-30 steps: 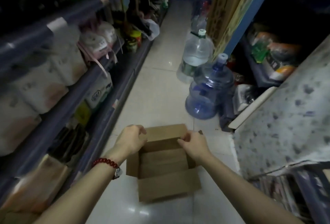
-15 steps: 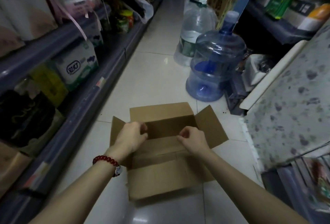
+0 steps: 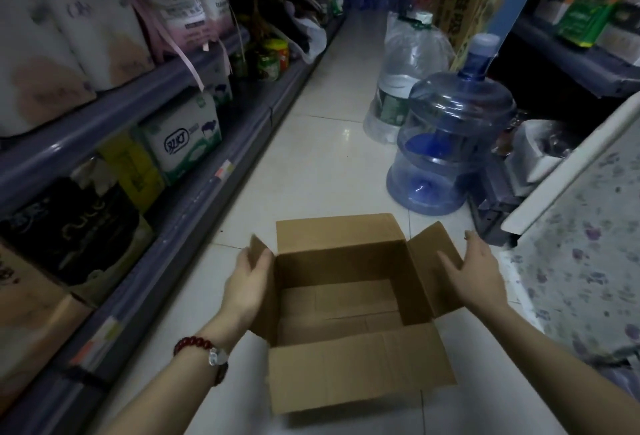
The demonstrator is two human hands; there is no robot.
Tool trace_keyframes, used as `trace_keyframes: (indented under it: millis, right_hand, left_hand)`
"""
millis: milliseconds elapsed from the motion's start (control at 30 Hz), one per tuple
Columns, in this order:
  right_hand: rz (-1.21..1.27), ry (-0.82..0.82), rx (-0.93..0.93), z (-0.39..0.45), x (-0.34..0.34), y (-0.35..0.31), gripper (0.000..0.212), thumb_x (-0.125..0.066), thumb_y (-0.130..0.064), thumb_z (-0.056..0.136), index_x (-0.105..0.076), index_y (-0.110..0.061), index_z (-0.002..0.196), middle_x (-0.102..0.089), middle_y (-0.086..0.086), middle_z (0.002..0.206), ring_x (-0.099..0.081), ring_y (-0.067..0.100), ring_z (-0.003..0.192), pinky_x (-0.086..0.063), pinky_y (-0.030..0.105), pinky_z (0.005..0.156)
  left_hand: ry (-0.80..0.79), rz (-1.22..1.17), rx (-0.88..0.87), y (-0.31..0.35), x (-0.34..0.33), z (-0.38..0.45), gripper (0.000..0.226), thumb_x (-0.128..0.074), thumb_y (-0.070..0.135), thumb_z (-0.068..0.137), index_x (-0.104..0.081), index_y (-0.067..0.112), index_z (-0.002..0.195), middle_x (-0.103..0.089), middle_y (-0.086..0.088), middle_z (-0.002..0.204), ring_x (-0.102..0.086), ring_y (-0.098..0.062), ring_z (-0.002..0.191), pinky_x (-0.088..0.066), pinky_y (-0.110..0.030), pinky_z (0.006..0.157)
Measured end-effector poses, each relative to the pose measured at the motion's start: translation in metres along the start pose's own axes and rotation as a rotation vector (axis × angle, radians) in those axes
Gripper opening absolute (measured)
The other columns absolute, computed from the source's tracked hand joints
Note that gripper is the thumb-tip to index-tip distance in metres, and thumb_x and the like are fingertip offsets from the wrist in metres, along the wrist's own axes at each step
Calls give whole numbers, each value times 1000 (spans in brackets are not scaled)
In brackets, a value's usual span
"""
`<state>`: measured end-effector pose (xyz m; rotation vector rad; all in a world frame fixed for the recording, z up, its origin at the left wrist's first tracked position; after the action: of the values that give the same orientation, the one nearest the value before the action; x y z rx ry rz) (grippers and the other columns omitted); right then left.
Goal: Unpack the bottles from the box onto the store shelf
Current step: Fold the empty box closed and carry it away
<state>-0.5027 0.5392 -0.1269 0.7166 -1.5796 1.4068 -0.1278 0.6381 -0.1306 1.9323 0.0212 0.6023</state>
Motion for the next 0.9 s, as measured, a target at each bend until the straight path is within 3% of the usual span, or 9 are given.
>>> trace_keyframes:
  millis: [133,233,300,400,533,633,700,833,900]
  right_hand:
    - [92,-76,0,-4,-17,-1,66,-51,-52,90,-36,-14,141,-50,13,138,-54,32,121,-48,51,96]
    - [83,-60,34,-7,-18,-8,58,-49,-53,90,-41,-17,136,-58,10,129,-60,29,112,-51,47,89]
    - [80,-55,56,-7,-15,-14,55,-48,-52,92,-44,-16,133,-60,9,125,-61,29,109,-50,43,87]
    - [104,-64,113,-12,-14,-30,50,-47,-48,94,-46,-16,132,-61,7,124,-60,27,110,-49,39,87]
    - [167,-129,233,-27,-29,-62,42,-43,-45,96,-51,-19,128,-63,1,119,-61,20,107,-52,40,90]
    - [136,-280,272,-38,-62,-74,35,-35,-39,101,-58,-17,114,-66,4,105,-63,21,97,-52,41,88]
    - [96,-362,309,-42,-81,-75,30,-34,-32,102,-57,-20,115,-66,3,106,-63,22,99,-52,39,89]
    - [72,-310,317,-21,-85,-59,35,-49,-15,95,-52,-20,130,-62,6,122,-58,24,112,-48,37,96]
    - [94,-261,323,-4,-83,-50,46,-62,-16,88,-48,-21,132,-58,7,125,-57,25,114,-49,38,97]
  left_hand:
    - [-178,-32,-87,12,-46,-10,57,-33,50,98,-27,28,149,-29,5,156,-27,-18,143,-18,-36,119]
    - [-287,318,-71,-4,-82,-6,57,-25,48,100,-26,20,150,-14,-2,161,-14,-22,148,-10,-36,121]
    - [-276,590,-79,-12,-96,1,56,-27,44,101,-30,16,149,-13,-8,161,-17,-28,147,-16,-38,119]
    - [-167,820,-116,-8,-101,10,48,-33,40,99,-42,18,140,-29,-8,153,-32,-30,138,-32,-44,110]
    - [-91,809,-145,-2,-96,15,39,-34,33,99,-47,24,135,-40,-5,145,-37,-29,131,-34,-45,104]
    - [-49,780,-188,-4,-89,22,35,-36,27,99,-51,26,131,-45,-5,140,-39,-30,127,-36,-44,102]
    - [-26,777,-215,-7,-85,27,34,-40,19,97,-53,27,128,-48,-3,136,-41,-28,124,-39,-43,100]
    - [-18,794,-287,-4,-79,38,27,-45,17,96,-57,27,118,-54,0,129,-46,-26,118,-41,-43,97]
    - [-28,813,-309,-1,-77,45,22,-49,22,95,-58,25,115,-54,-1,126,-47,-26,117,-42,-44,98]
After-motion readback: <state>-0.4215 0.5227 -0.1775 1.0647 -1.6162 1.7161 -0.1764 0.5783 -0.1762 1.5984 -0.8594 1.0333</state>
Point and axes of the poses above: each hand's wrist, its own z-axis towards the middle knuckle, its own x-axis out of the back of the hand, y = z × x, the point moved 8 cm from there along z, towards the middle knuckle
